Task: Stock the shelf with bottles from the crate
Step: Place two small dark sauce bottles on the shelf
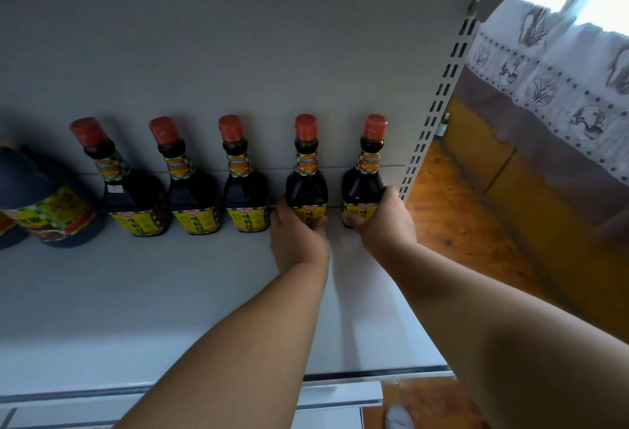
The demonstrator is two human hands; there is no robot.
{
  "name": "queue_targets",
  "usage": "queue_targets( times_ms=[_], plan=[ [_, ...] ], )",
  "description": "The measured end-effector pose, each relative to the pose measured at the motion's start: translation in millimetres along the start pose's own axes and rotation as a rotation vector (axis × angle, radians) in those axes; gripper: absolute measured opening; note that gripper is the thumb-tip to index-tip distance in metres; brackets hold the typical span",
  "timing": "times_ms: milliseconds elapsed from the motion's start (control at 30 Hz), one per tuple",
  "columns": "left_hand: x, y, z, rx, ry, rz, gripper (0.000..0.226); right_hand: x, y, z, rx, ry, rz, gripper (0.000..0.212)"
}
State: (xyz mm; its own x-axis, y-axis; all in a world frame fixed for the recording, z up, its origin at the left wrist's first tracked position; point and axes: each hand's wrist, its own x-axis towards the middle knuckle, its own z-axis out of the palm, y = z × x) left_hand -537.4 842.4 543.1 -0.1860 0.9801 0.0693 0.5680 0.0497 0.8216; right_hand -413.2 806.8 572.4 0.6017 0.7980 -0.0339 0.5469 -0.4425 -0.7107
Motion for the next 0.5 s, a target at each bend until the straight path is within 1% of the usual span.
queue_targets(
  times_ms=[500],
  plan=[
    [0, -4, 1, -0.027, -0.014, 0.006, 0.083, -6, -14, -2, -0.01, -0.045, 0.017, 0.052]
  ],
)
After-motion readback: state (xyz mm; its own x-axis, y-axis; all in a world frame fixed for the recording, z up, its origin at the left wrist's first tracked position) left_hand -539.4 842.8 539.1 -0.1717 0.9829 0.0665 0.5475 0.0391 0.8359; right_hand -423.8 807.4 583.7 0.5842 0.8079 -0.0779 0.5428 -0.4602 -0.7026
